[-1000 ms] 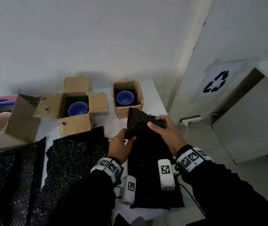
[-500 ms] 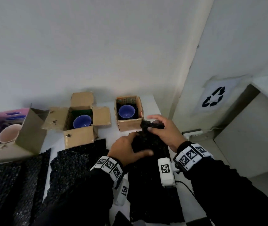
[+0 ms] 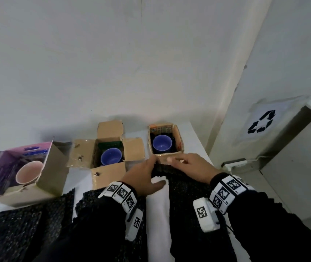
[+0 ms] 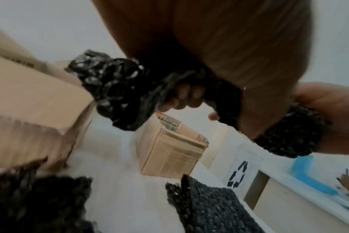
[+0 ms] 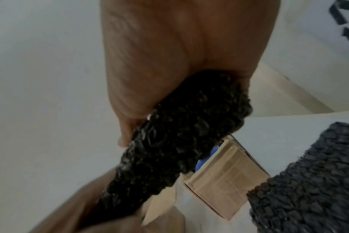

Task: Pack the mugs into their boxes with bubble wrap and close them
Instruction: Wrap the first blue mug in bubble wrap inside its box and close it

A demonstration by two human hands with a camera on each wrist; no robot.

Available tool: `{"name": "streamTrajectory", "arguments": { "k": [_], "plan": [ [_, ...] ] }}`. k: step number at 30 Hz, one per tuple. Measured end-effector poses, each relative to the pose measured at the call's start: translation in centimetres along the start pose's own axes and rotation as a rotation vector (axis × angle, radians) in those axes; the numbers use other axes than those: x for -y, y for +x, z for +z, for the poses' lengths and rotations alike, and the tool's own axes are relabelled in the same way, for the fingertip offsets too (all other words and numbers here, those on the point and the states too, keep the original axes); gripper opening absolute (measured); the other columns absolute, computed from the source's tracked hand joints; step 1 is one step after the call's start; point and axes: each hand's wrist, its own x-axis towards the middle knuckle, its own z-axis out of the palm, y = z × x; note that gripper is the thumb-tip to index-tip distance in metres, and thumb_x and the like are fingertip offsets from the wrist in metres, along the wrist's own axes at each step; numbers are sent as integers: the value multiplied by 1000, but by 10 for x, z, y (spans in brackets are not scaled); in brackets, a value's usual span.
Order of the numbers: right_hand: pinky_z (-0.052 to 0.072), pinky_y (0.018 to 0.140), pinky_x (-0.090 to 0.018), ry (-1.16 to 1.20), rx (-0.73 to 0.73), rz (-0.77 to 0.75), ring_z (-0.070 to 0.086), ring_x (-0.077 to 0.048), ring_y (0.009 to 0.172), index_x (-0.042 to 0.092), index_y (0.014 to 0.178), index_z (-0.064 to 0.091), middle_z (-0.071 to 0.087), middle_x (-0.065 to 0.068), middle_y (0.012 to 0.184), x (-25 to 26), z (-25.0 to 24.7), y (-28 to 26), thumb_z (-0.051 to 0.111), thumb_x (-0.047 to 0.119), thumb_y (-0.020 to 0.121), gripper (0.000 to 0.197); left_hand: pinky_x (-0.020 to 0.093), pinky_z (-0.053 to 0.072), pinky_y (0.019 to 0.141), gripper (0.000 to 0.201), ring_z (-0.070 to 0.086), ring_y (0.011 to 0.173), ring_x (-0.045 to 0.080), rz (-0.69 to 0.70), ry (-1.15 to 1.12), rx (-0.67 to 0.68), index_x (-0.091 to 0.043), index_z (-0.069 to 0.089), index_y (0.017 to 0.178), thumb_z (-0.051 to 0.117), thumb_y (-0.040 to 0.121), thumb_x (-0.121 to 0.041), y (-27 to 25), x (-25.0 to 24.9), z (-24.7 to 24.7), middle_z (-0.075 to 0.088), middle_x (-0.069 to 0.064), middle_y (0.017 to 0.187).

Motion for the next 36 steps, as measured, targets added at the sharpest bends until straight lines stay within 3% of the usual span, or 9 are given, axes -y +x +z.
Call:
{"name": "streamTrajectory", "arguments": {
  "k": [4, 7, 13, 18, 22, 25, 27, 30, 36],
  "plan": [
    [41, 66, -30, -352, 245, 44, 56, -13, 68, 14, 82, 69, 64, -7, 75, -1, 4, 12, 48, 70, 86, 60, 29, 41, 68, 24, 53, 78, 11, 107, 13, -1, -26, 45, 105, 46, 88, -42, -1, 7, -20, 58, -6, 92],
    [34, 58, -21, -433, 299, -16, 49, -8, 62, 27, 79, 65, 55, 5, 67, 0, -6, 20, 62, 44, 91, 21, 32, 44, 67, 19, 55, 76, 15, 63, -12, -33, -26, 42, 107, 47, 89, -23, 3, 13, -23, 59, -4, 91],
    [41, 78, -32, -651, -101, -174, 50, -20, 96, 22, 101, 69, 43, 6, 102, -11, -39, 80, 68, 28, 87, 15, 36, 48, 68, 18, 57, 79, 25, -61, -31, -271, -15, 53, 108, 58, 91, -14, 35, 27, -7, 52, 4, 108],
    [45, 76, -31, -609, -260, -320, 53, -21, 97, 18, 97, 70, 54, -1, 110, -10, -28, 135, 59, 8, 86, 19, 44, 53, 76, 35, 53, 104, 24, -170, 143, -200, -20, 57, 123, 55, 91, -8, 63, 48, 26, 50, 0, 125],
    [45, 74, -40, -556, -206, -320, 56, -27, 85, 24, 98, 54, 60, 1, 103, -13, -1, 166, 50, 3, 82, 26, 35, 52, 66, 33, 54, 95, 24, -172, 340, -221, -22, 63, 116, 65, 84, -15, 65, 49, 35, 59, -3, 117],
    [28, 81, -36, -528, -173, -278, 57, -25, 81, 25, 96, 48, 63, 5, 97, -22, 6, 178, 50, 4, 84, 24, 37, 53, 62, 20, 56, 86, 26, -166, 450, -274, -19, 67, 99, 70, 79, -17, 65, 51, 41, 61, 0, 107],
    [21, 72, -32, -534, -108, -297, 60, -24, 90, 20, 101, 59, 66, 1, 101, -26, 6, 183, 51, 4, 87, 23, 39, 50, 71, 13, 54, 90, 27, -150, 490, -295, -18, 66, 96, 64, 84, -23, 66, 53, 44, 58, 2, 111],
    [37, 88, -36, -587, 44, -350, 60, -26, 104, 21, 113, 64, 66, -4, 114, -24, 3, 189, 51, 2, 85, 36, 38, 37, 76, 23, 49, 97, 28, -161, 527, -323, -19, 65, 90, 50, 89, -36, 69, 49, 40, 55, 3, 115],
    [23, 105, -48, -868, 196, -261, 32, -25, 130, 36, 132, 51, 45, 5, 138, -30, -5, 194, 50, 12, 86, 53, 39, 35, 80, 28, 46, 97, 25, -159, 540, -282, -20, 67, 91, 47, 85, -38, 69, 45, 33, 56, -2, 111]
  ]
}}
